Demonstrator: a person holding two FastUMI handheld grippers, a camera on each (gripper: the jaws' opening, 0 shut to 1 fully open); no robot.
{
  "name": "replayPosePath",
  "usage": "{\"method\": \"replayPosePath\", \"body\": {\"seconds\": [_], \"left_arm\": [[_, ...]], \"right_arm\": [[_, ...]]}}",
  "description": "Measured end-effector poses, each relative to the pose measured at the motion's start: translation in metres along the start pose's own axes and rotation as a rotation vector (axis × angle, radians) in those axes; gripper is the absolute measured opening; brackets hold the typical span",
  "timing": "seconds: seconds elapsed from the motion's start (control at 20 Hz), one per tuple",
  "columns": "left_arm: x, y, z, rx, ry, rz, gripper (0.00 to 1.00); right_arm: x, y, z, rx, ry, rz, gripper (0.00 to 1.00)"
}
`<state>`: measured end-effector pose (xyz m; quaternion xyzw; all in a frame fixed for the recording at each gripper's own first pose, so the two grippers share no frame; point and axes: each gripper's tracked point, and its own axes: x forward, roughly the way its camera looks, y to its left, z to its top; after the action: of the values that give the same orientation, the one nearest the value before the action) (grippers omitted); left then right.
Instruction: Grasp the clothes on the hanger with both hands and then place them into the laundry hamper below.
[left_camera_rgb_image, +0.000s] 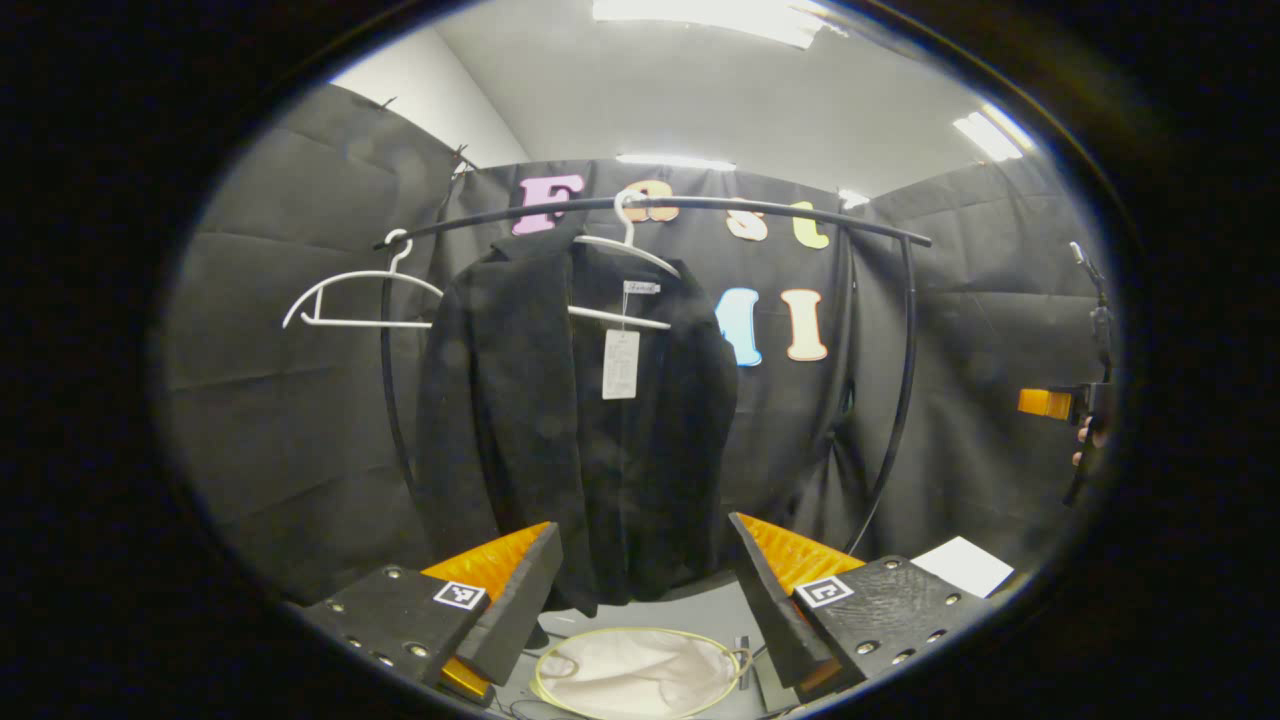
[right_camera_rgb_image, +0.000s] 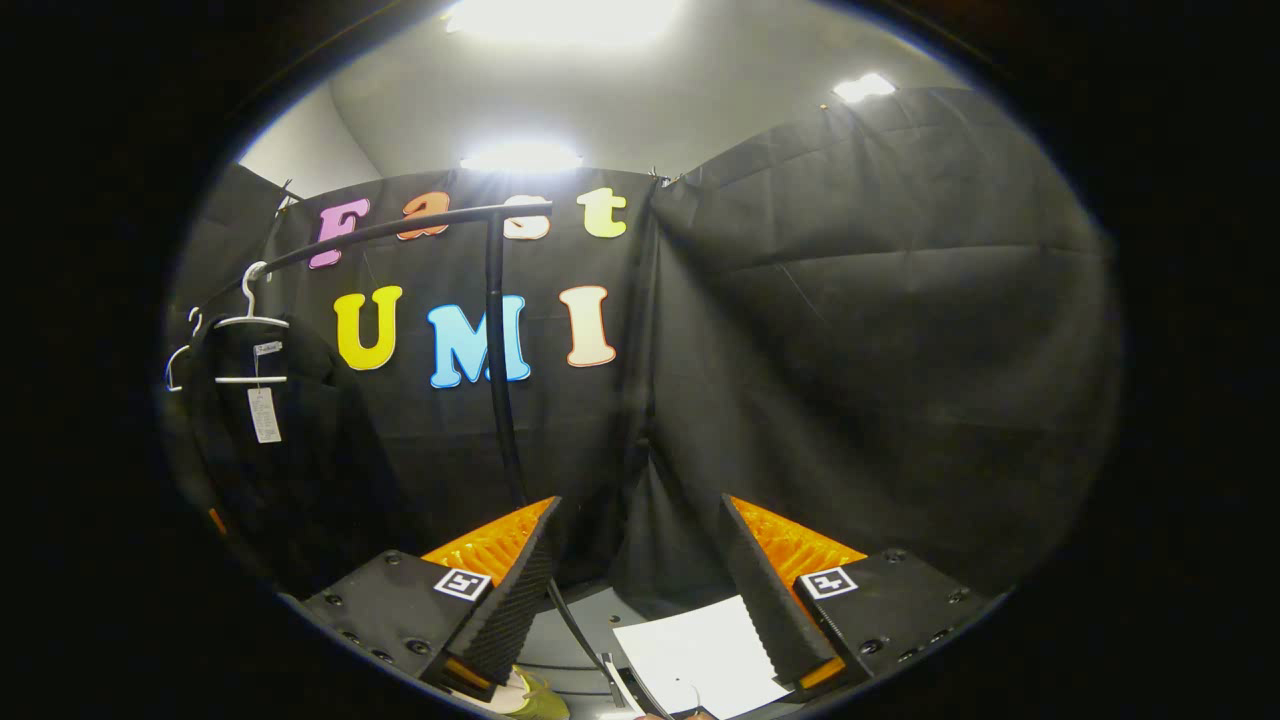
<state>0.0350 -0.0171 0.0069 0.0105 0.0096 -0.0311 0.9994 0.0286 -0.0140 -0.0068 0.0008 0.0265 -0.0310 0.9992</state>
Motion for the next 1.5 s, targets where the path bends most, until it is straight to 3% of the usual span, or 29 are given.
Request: {"method": "replayPosePath", "body": {"seconds": [0.35,0.4,0.6,0.8,1.05,1.1,1.35,1.4,1.5], "left_arm": [[0.001,-0.005,0.012,0.072,-0.014,-0.009,0.96],[0.0,-0.002,0.017,0.076,-0.015,-0.005,0.96],[-0.01,0.018,0.042,0.097,-0.03,0.051,0.96],[-0.017,0.046,0.064,0.077,-0.059,0.14,0.96],[0.006,0.063,0.086,0.034,-0.069,0.246,0.96],[0.013,0.067,0.092,0.036,-0.068,0.272,0.96],[0.064,0.083,0.108,0.004,-0.067,0.398,0.96],[0.075,0.085,0.11,-0.009,-0.067,0.417,0.96],[0.091,0.094,0.115,-0.025,-0.075,0.463,0.96]], "right_arm": [[0.01,0.038,-0.005,0.021,0.015,0.072,0.93],[0.01,0.049,-0.002,0.016,0.007,0.098,0.96],[0.007,0.114,0.013,-0.017,-0.017,0.239,0.93],[0.007,0.192,0.03,-0.008,-0.021,0.416,0.93],[0.027,0.271,0.04,0.015,0.005,0.588,0.93],[0.033,0.287,0.04,0.026,0.011,0.619,0.96],[0.071,0.36,0.036,0.036,0.055,0.75,0.93],[0.079,0.374,0.033,0.039,0.071,0.771,0.96],[0.089,0.398,0.028,0.047,0.098,0.82,0.93]]}}
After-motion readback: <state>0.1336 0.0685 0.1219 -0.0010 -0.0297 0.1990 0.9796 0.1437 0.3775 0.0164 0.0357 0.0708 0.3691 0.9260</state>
